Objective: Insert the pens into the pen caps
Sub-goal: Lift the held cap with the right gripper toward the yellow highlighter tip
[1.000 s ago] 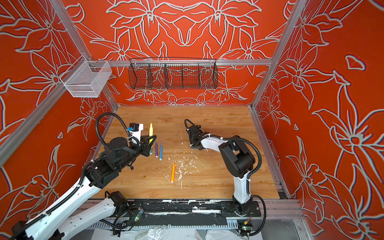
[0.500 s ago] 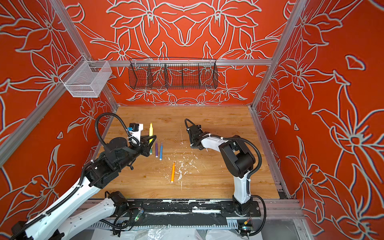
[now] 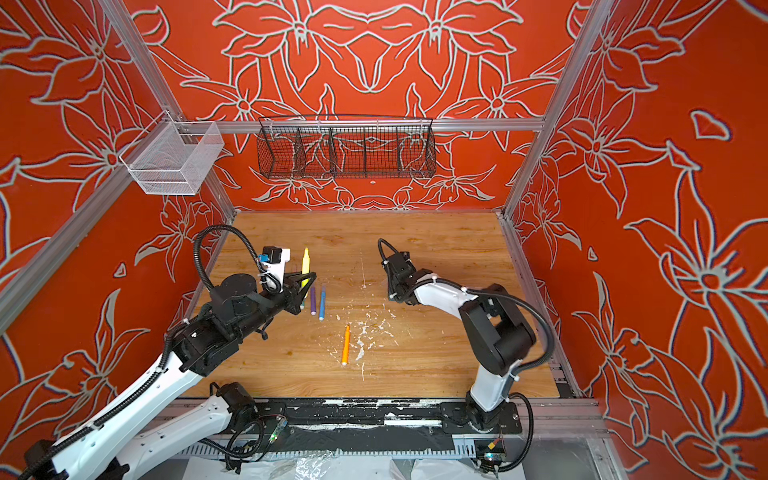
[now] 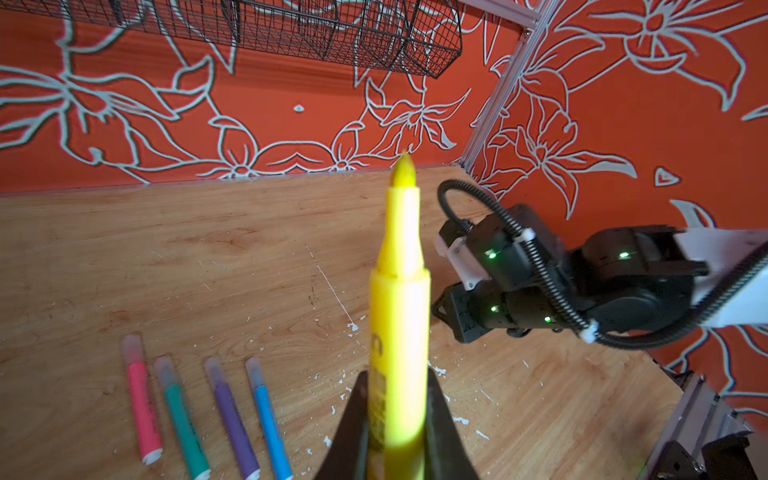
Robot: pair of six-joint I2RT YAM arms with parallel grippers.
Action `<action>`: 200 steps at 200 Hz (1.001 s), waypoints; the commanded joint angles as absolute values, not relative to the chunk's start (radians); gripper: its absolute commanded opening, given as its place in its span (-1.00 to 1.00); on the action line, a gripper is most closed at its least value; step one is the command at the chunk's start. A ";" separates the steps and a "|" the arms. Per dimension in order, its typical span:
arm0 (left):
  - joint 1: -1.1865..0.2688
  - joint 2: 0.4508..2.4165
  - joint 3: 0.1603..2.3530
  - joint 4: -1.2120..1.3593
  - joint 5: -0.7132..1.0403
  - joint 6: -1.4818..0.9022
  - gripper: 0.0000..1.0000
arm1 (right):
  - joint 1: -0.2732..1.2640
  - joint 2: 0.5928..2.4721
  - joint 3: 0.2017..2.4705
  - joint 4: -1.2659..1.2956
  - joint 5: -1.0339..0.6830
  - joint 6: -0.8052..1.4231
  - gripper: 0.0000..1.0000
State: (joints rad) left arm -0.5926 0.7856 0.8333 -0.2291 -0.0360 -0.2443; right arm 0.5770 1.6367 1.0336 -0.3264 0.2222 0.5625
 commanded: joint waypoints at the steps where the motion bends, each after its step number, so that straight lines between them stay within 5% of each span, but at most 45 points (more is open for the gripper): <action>1: -0.588 0.790 0.836 -0.192 0.021 -0.247 -1.00 | 0.572 1.478 0.996 -0.316 0.259 0.590 -1.00; 103: -0.588 0.820 0.828 -0.104 0.257 -0.274 -1.00 | 0.600 0.881 0.839 -0.158 0.160 0.648 -1.00; 200: -0.591 0.844 0.841 -0.086 0.392 -0.271 -1.00 | 0.812 0.892 0.884 0.162 0.053 0.573 -1.00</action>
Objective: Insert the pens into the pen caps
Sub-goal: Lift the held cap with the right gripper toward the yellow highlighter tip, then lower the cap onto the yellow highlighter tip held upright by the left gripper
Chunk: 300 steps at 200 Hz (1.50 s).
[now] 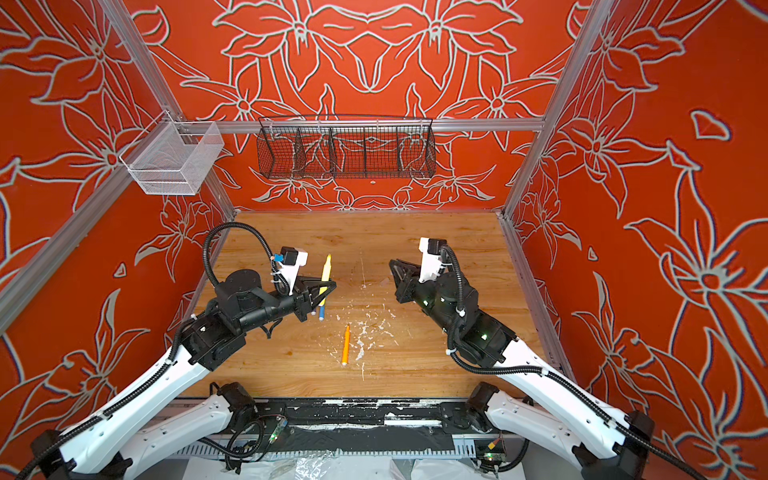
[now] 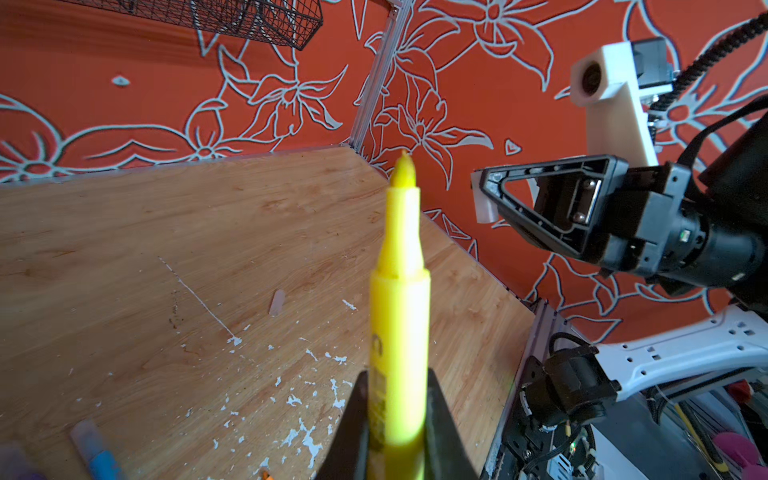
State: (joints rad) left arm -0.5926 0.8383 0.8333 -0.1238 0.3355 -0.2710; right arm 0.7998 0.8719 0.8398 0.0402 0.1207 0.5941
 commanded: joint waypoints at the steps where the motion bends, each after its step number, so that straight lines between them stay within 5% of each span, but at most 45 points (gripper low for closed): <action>1: -0.591 0.844 0.841 -0.085 0.393 -0.271 -1.00 | 0.813 0.893 0.885 0.164 0.051 0.573 -1.00; 142: -0.597 0.847 0.845 -0.099 0.358 -0.269 -1.00 | 0.825 1.056 0.882 0.465 -0.050 0.652 -1.00; 300: -0.597 0.851 0.850 -0.112 0.346 -0.262 -1.00 | 0.869 1.233 1.048 0.526 -0.150 0.698 -1.00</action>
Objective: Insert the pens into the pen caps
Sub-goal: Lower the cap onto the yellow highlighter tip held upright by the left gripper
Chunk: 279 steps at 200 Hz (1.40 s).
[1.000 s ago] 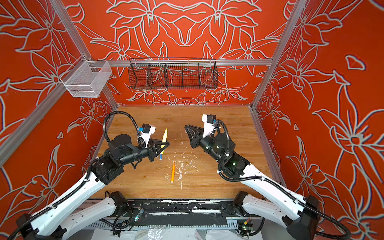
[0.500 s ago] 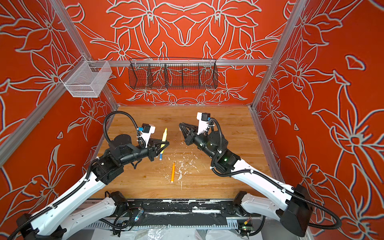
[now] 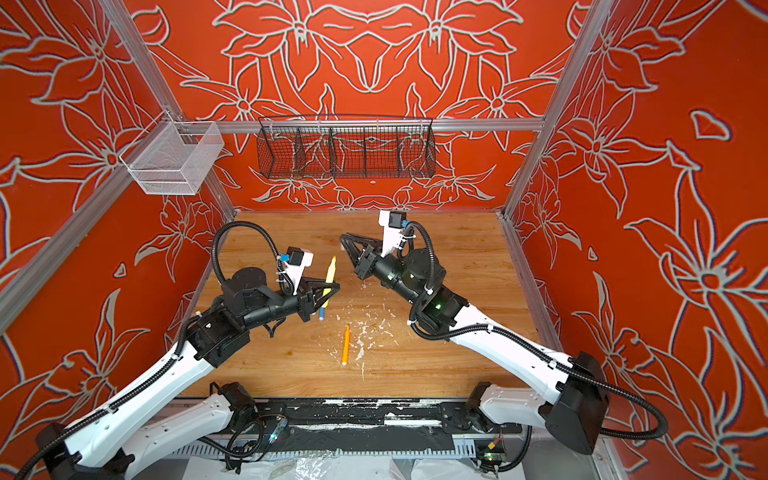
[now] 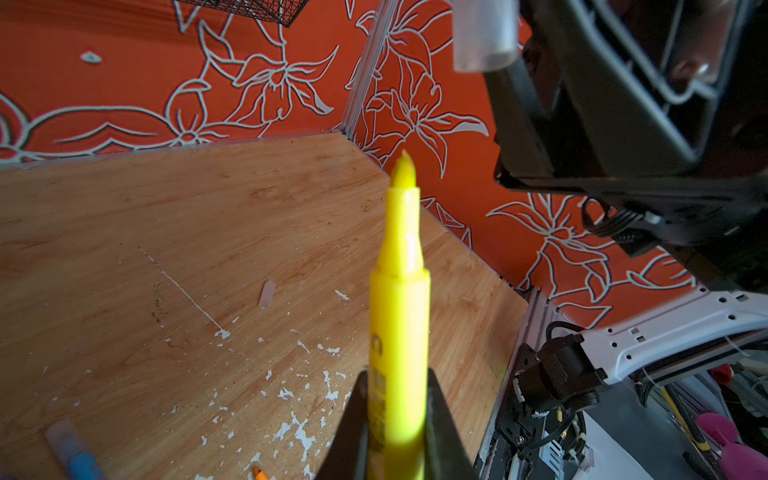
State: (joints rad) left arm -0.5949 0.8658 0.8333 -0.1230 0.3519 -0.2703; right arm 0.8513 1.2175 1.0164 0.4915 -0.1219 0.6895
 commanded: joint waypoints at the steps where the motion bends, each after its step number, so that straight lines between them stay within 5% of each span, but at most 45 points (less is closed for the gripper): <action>1: -0.597 0.850 0.851 -0.111 0.346 -0.262 -1.00 | 0.870 1.235 1.048 0.527 -0.149 0.698 -1.00; 279: -0.597 0.816 0.835 -0.114 0.286 -0.263 -1.00 | 0.898 1.295 1.006 0.609 -0.129 0.707 -1.00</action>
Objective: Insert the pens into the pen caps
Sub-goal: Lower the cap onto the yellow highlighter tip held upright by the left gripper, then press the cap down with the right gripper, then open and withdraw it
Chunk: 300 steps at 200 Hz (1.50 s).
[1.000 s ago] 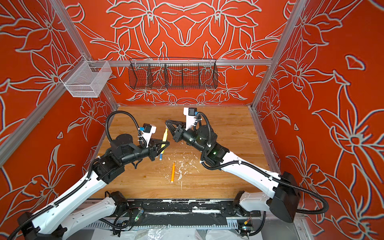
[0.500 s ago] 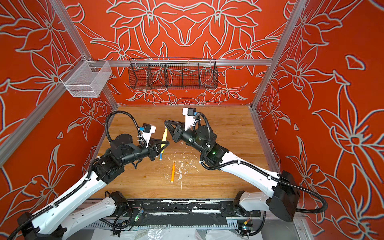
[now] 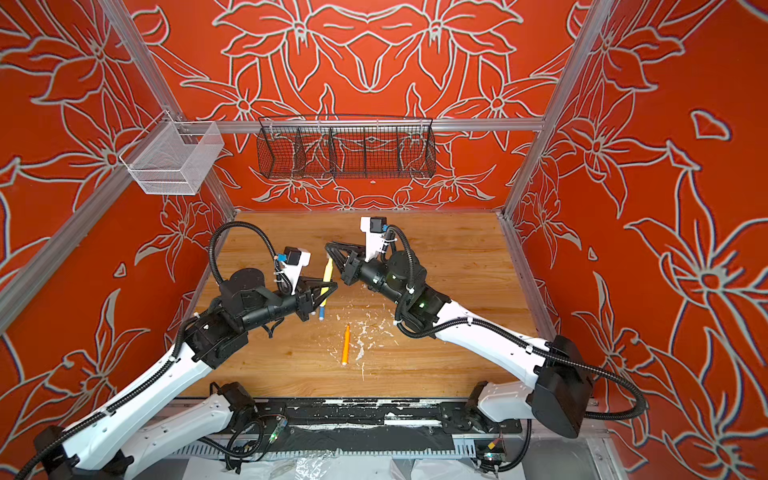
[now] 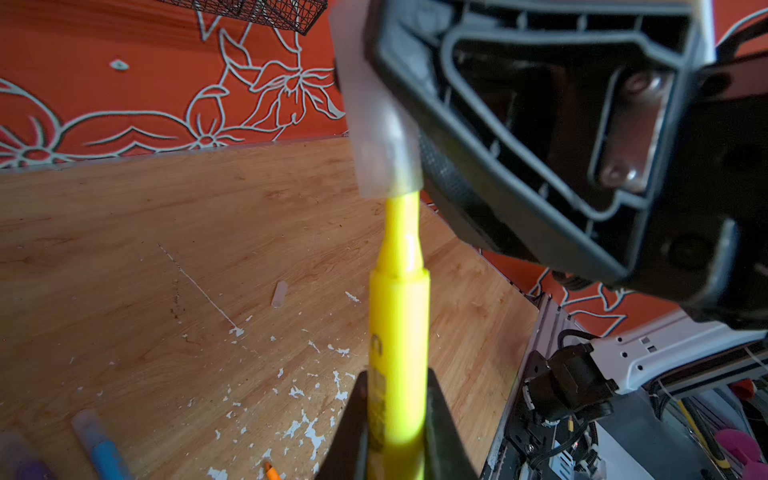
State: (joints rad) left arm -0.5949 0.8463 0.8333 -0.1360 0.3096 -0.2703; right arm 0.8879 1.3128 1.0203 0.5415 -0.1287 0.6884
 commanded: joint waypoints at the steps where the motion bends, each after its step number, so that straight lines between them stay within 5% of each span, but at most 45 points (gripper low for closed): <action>1: -0.597 0.815 0.836 -0.114 0.286 -0.263 -1.00 | 0.899 1.294 1.004 0.611 -0.128 0.707 -1.00; 143: -0.597 0.770 0.777 -0.025 0.302 -0.261 -1.00 | 0.967 1.292 0.924 0.692 -0.132 0.780 -1.00; 300: -0.597 0.667 0.711 0.035 0.289 -0.263 -1.00 | 1.045 1.321 0.918 0.606 0.058 0.691 -1.00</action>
State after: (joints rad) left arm -0.6010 0.7033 0.7094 -0.0784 0.2958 -0.2710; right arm 1.0344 1.3056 0.9154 0.6777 0.0372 0.6910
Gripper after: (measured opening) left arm 0.148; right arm 0.163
